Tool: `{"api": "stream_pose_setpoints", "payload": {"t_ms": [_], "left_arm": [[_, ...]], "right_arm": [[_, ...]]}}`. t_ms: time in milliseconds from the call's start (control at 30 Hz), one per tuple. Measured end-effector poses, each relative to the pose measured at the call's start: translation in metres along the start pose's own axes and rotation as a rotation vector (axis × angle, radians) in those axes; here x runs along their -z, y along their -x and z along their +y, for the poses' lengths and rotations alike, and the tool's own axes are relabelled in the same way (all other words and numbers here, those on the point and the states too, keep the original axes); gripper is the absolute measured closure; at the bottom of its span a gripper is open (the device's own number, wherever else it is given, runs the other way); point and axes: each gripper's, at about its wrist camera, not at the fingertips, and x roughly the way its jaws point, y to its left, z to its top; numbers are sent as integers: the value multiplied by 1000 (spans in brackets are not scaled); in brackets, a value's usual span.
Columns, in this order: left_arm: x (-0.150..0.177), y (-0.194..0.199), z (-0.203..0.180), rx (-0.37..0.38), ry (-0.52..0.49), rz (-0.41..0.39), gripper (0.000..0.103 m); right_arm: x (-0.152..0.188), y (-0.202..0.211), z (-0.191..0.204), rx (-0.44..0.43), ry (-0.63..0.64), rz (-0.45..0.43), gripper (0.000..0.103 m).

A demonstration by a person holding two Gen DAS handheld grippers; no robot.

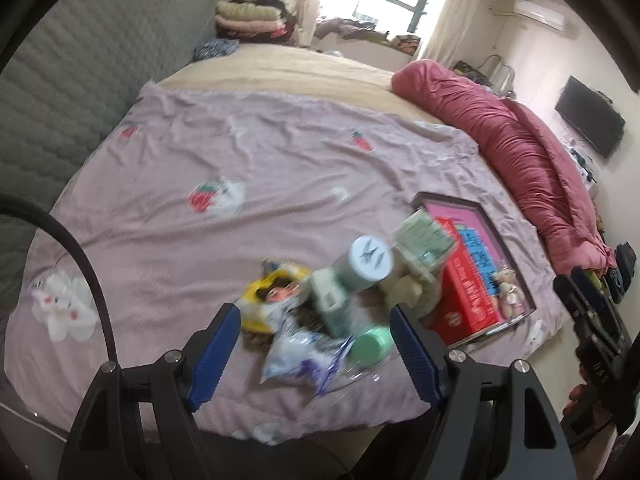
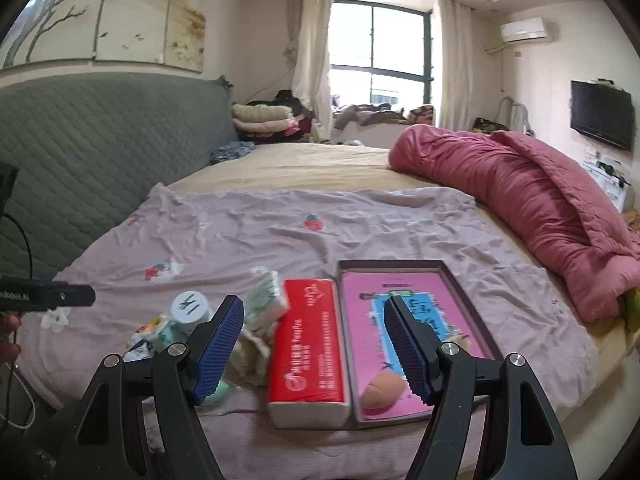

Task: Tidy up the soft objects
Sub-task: 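Move both tools back to the pile of items, then grasp the white-blue packet with left gripper while right gripper grasps the floral scrunchie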

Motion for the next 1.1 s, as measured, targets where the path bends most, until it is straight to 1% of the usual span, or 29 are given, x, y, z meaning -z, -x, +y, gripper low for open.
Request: {"api": "stream_pose_setpoints", "payload": {"t_ms": [133,200,267,333,467,733,967,1100], "left_arm": [[17,-14,19,3,19,39,26],[24,-22,21,2,18,55,26],[30,-31,22,18,21,75,26],[39,-45,23,25,27,103,26],[46,-64,27,33,51,137,26],[51,-95,31,58,80,175,26],[49,-106,32,84,84,180,26],[50,-116,37,108,99,204,26]], "right_arm": [[1,-6,17,-19,33,7,29],[2,-9,23,-32,39,13,29],[3,-13,28,-37,54,18,29],[5,-19,32,-36,69,27,29],[6,-37,33,-30,84,45,29],[2,-102,41,-1,131,105,29],[-4,-160,54,46,198,173,29],[-1,-182,60,73,240,209,29]]}}
